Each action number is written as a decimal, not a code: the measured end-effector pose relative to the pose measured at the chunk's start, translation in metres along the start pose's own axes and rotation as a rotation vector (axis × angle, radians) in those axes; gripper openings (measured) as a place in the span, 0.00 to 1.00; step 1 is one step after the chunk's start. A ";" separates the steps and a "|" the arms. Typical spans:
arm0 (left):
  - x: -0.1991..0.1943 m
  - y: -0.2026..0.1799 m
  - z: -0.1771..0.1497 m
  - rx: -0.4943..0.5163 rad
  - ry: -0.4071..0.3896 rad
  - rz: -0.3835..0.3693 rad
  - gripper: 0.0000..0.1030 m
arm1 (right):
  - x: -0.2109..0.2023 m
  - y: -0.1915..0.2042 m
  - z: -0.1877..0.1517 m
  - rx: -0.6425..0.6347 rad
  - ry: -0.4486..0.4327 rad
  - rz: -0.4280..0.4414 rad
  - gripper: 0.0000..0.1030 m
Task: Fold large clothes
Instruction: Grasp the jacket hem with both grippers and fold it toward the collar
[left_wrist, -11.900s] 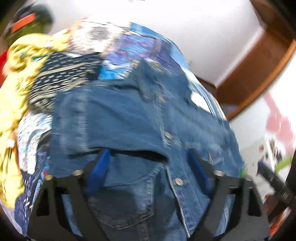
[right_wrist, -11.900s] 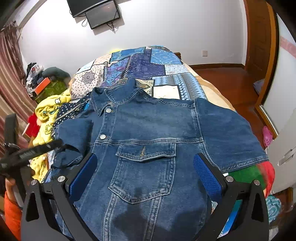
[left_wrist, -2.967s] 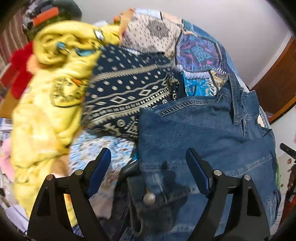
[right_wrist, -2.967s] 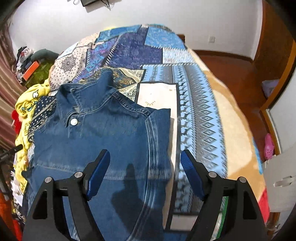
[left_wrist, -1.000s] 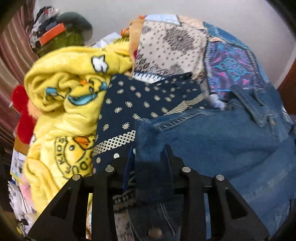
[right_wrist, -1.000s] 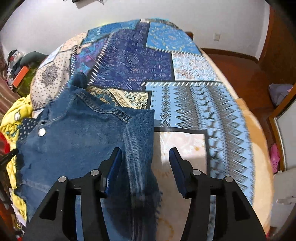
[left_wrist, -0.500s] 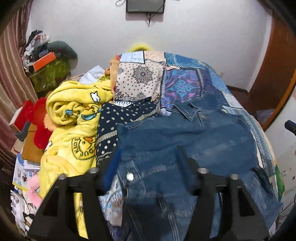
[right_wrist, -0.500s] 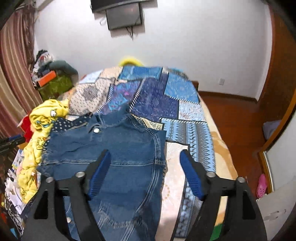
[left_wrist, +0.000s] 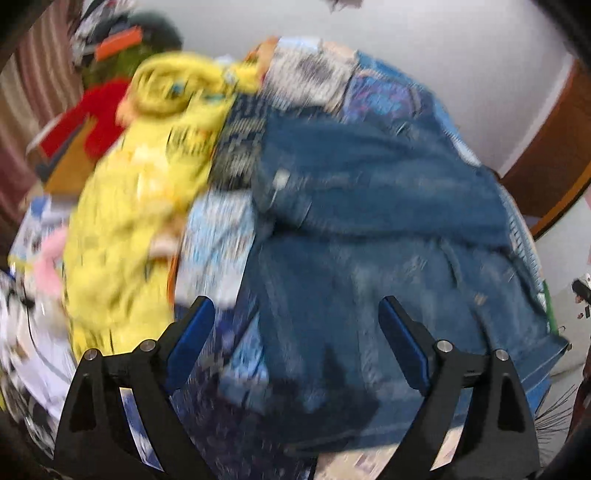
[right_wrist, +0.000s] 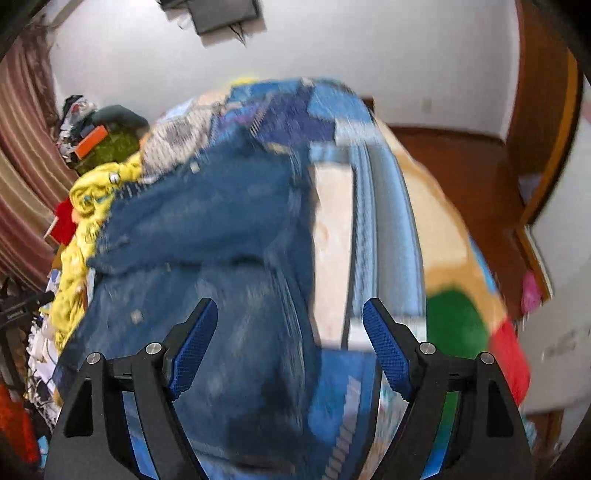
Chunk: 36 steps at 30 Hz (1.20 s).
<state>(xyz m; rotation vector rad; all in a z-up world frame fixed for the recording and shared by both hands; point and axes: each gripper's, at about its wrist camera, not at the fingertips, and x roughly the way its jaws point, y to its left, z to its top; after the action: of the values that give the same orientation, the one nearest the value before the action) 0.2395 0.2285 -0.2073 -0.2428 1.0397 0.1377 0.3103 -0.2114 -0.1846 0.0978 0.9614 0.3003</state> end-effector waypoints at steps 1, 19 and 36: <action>0.005 0.005 -0.011 -0.020 0.025 -0.003 0.88 | 0.001 -0.002 -0.007 0.014 0.016 -0.001 0.76; 0.034 0.011 -0.092 -0.281 0.112 -0.196 0.52 | 0.018 0.003 -0.067 0.109 0.113 0.064 0.76; -0.013 -0.017 -0.065 -0.128 -0.098 -0.085 0.11 | 0.003 0.009 -0.067 0.160 0.044 0.159 0.13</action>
<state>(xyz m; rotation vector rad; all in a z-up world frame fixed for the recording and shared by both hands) 0.1827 0.1952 -0.2252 -0.3917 0.9228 0.1380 0.2547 -0.2051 -0.2231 0.3164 1.0222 0.3727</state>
